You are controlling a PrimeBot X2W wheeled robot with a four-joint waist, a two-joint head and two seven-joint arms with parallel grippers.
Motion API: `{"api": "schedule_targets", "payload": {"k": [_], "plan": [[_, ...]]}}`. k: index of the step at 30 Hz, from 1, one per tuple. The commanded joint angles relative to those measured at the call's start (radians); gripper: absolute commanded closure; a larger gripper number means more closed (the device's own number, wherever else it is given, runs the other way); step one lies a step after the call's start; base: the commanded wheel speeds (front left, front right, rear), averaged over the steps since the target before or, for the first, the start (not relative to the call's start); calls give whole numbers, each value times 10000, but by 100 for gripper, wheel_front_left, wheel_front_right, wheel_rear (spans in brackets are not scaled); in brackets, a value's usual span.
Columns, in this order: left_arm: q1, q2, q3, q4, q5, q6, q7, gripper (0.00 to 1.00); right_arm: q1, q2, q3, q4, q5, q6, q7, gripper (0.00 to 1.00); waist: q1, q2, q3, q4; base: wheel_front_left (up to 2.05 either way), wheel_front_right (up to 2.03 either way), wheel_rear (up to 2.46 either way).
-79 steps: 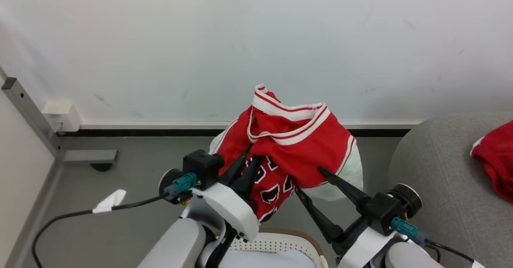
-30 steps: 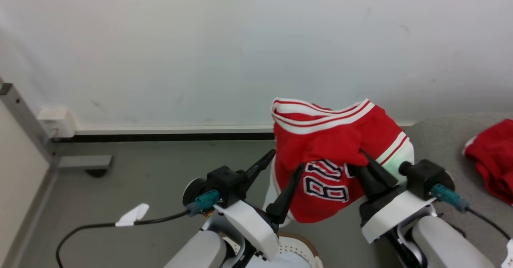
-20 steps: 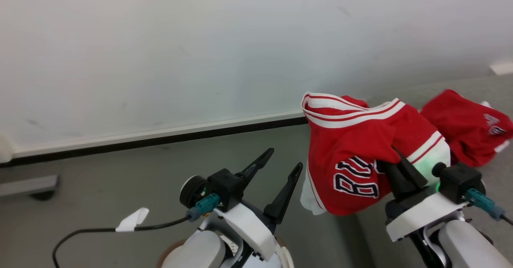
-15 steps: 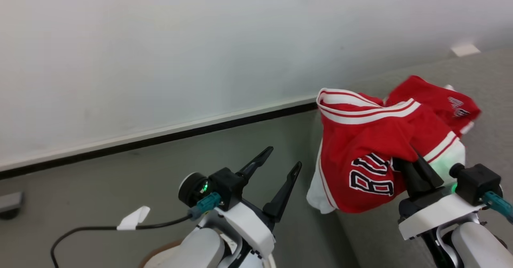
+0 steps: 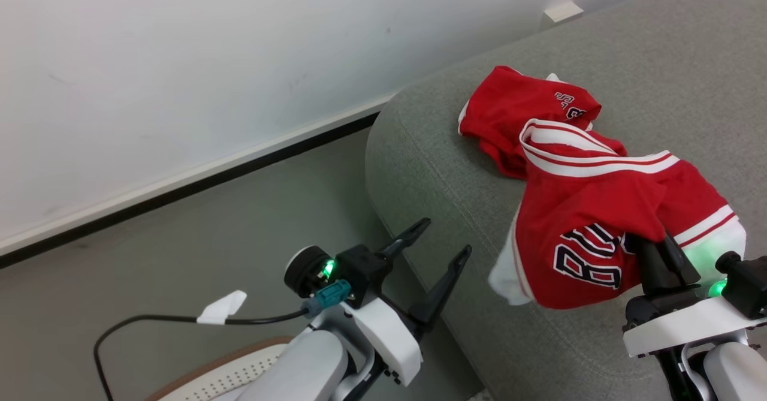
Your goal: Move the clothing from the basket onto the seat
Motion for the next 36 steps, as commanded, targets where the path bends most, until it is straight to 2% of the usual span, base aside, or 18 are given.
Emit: {"api": "schedule_targets", "payload": {"k": [1,8,12,13,15,17,27,36], "plan": [[-95,61,-5,84,181,-28,-18,0,143,-15,-121,-120,-89,-26,-2,100,-1,-1,173,-112,0,0,0],[-294,-15,-80,334,131,-63,-122,0,56,-13,-488,-86,10,-26,-2,100,-1,-1,409,-122,0,0,0],[-304,122,-23,348,102,48,-106,0,-450,-438,-561,387,-144,-26,-2,100,-1,-1,568,-76,0,0,0],[-331,138,-27,334,102,76,-83,0,-556,-618,-604,577,-317,-26,-3,100,-1,-1,627,22,0,0,0],[-412,192,21,277,103,108,-66,0,-894,-577,-746,798,20,-22,-2,100,-1,-1,765,262,0,0,0],[-482,267,46,222,126,169,-40,0,-1199,-961,-876,1114,20,-25,-2,100,-1,-1,979,533,0,0,0],[-886,650,108,-283,227,344,425,0,-2781,-1923,-1351,2497,1635,-25,-2,100,-1,-1,2493,1634,0,0,0],[-1542,954,165,-938,493,545,900,0,-4661,-2780,-772,4780,2725,-25,119,100,-1,-1,4299,2371,0,0,0]]}}
